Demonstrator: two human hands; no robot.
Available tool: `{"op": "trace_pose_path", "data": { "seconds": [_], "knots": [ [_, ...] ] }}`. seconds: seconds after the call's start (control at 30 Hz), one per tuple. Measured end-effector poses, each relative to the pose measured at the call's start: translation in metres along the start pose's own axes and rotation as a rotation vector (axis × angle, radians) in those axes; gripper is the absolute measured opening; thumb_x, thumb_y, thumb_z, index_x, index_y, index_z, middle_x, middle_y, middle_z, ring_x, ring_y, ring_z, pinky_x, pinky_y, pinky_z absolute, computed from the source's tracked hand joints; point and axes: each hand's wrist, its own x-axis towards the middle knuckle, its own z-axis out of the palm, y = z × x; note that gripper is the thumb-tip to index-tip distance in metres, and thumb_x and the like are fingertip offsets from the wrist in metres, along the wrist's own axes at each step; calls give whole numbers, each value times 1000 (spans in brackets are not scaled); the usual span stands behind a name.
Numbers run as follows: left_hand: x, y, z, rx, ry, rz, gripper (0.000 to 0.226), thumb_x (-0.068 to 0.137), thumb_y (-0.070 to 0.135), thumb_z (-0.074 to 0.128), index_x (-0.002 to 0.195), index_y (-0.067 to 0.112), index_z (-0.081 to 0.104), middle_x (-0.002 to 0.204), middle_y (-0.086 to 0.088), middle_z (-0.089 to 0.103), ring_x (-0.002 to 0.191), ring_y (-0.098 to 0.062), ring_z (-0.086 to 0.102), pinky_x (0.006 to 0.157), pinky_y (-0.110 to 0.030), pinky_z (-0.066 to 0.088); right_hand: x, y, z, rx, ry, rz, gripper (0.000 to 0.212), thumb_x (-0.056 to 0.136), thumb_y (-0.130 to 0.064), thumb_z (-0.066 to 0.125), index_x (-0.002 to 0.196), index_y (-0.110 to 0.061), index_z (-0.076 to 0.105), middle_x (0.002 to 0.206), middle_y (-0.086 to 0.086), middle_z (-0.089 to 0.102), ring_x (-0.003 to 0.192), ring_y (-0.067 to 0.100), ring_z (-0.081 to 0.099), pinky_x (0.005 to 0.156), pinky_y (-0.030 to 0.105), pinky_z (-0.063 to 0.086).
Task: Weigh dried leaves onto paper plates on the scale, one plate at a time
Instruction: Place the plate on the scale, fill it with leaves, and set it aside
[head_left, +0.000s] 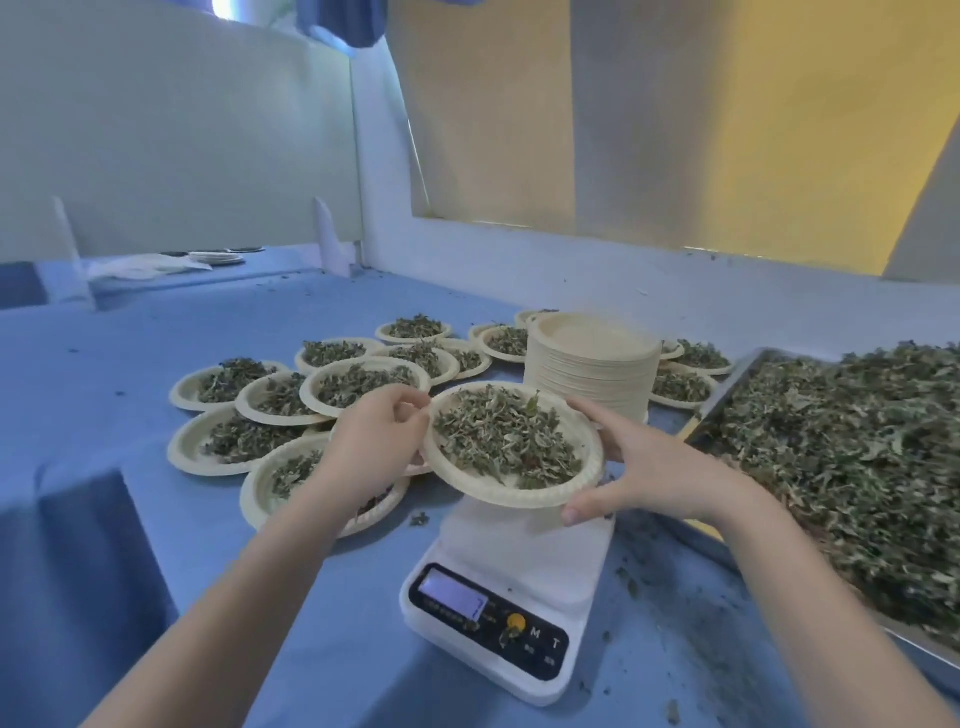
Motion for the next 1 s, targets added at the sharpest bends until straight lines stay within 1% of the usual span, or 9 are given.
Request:
{"op": "trace_pose_path", "data": {
  "seconds": [0.07,0.17,0.33,0.47,0.57,0.67,0.73,0.83,1.0],
  "knots": [
    [11,4,-13,14,13,2,19,94,16,49,108,20,61,82,5,64,59,-7,62,65,-28,53,12,-12,-1,-28,1,-15,128,47,-59,85,150,-40,11,154,-19,21,140,4,24,115,30,21],
    [27,1,-31,17,40,-12,19,94,14,49,108,22,60,82,2,65,57,-11,58,54,-27,51,35,-33,-7,-131,-3,-56,122,55,-54,84,150,-36,11,154,-20,18,139,2,20,107,20,20],
    [54,-20,-66,9,118,-61,19,93,15,50,106,23,62,83,6,67,51,-2,63,56,-26,49,85,-73,-10,-211,-21,-105,124,53,-56,85,151,-31,14,155,-18,20,140,6,23,115,31,23],
    [81,-47,-97,-54,129,-120,17,92,11,52,94,23,64,75,0,69,69,-22,69,81,-46,55,135,-102,-1,-254,-132,-100,122,56,-54,84,152,-30,12,155,-15,19,142,10,23,113,31,25],
    [109,-70,-121,-19,145,-147,13,93,11,53,100,15,63,59,6,67,52,-9,65,78,-42,55,182,-123,6,-233,-143,-80,114,60,-44,86,150,-25,19,151,-9,32,137,17,34,111,37,31],
    [143,-90,-147,-3,160,-179,18,94,6,51,110,5,60,67,-7,68,49,-11,63,68,-33,53,237,-140,16,-181,-57,-91,97,65,-28,87,145,-18,33,141,-1,47,129,21,46,105,35,38],
    [167,-104,-160,12,195,-192,22,94,4,49,114,3,58,70,-11,68,59,-20,65,68,-36,53,275,-148,27,-177,-6,-88,98,67,-23,85,148,-17,30,141,5,48,126,24,48,104,36,39],
    [195,-128,-167,40,223,-204,25,94,3,49,118,1,55,68,-8,66,71,-29,66,82,-47,54,329,-155,48,-187,0,-75,95,68,-14,84,147,-17,31,140,9,49,124,26,49,103,38,41],
    [229,-173,-161,113,204,-277,25,93,8,53,118,3,53,83,-15,71,86,-32,68,86,-43,52,399,-155,83,-364,-79,-42,81,79,-5,72,148,-15,29,146,9,40,125,28,45,90,30,41]
  ]
}}
